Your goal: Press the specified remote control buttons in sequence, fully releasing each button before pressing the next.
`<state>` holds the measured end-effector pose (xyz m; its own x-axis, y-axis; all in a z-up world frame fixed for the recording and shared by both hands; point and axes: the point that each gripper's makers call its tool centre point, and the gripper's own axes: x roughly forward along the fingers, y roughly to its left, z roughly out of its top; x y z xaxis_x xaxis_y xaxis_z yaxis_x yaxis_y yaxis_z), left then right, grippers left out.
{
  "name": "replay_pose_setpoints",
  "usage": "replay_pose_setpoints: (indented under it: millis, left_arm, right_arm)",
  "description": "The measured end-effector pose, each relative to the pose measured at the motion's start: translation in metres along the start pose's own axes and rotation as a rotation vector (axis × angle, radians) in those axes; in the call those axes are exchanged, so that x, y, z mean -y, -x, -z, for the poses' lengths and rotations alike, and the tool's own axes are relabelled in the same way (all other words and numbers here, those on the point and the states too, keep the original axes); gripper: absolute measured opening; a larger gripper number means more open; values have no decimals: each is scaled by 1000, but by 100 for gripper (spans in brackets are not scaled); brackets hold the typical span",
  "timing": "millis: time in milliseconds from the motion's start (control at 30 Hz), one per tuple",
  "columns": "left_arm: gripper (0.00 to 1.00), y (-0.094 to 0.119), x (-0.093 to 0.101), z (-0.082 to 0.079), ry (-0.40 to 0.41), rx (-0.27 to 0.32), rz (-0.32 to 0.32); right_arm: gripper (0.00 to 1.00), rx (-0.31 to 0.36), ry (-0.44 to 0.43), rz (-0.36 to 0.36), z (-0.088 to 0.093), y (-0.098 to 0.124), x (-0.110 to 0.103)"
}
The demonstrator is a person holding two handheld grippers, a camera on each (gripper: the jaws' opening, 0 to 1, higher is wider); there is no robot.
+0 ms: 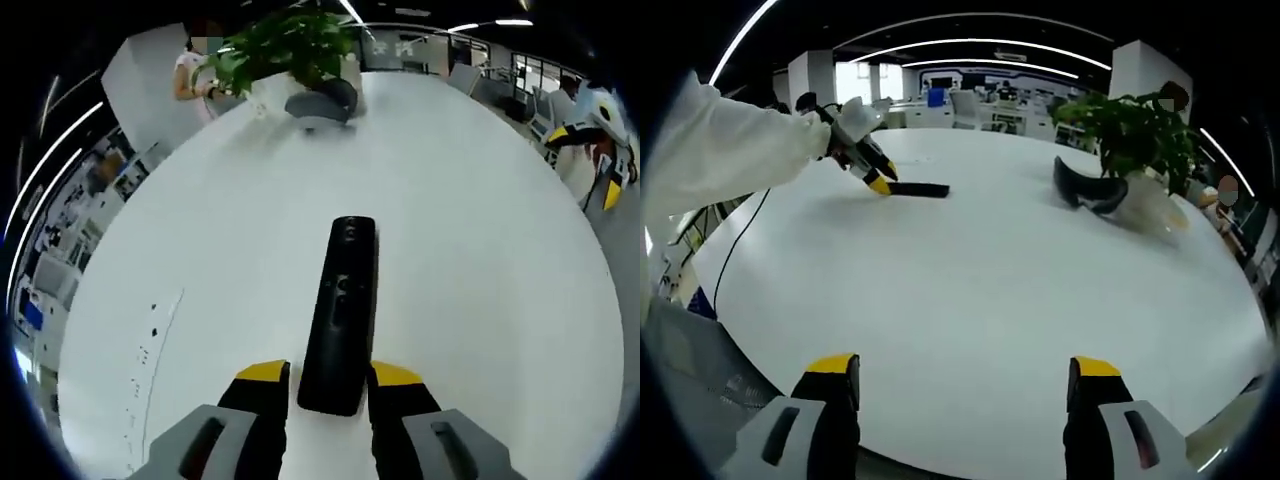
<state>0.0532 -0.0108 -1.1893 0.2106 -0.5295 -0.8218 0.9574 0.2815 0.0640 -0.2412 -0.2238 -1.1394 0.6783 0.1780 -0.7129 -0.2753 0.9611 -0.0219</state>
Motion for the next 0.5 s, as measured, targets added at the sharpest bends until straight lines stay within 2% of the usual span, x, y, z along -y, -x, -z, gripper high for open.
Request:
replay_pose_setpoints:
  millis: [67, 133, 200, 333, 400, 500]
  left_arm:
    - [37, 1, -3, 1, 9, 6, -24]
    - [40, 3, -7, 4, 60, 7, -58]
    - [44, 4, -7, 6, 80, 2, -66]
    - [63, 10, -4, 10, 129, 12, -106]
    - [72, 16, 3, 10, 135, 36, -118]
    - [76, 26, 9, 6, 198, 86, -161]
  right_arm:
    - [85, 6, -1, 0, -1, 0, 0]
    - [85, 7, 0, -2, -1, 0, 0]
    - [86, 10, 4, -1, -2, 0, 0]
    - [86, 25, 5, 0, -5, 2, 0]
    - [87, 37, 5, 4, -6, 2, 1]
    - [87, 49, 3, 6, -9, 3, 1]
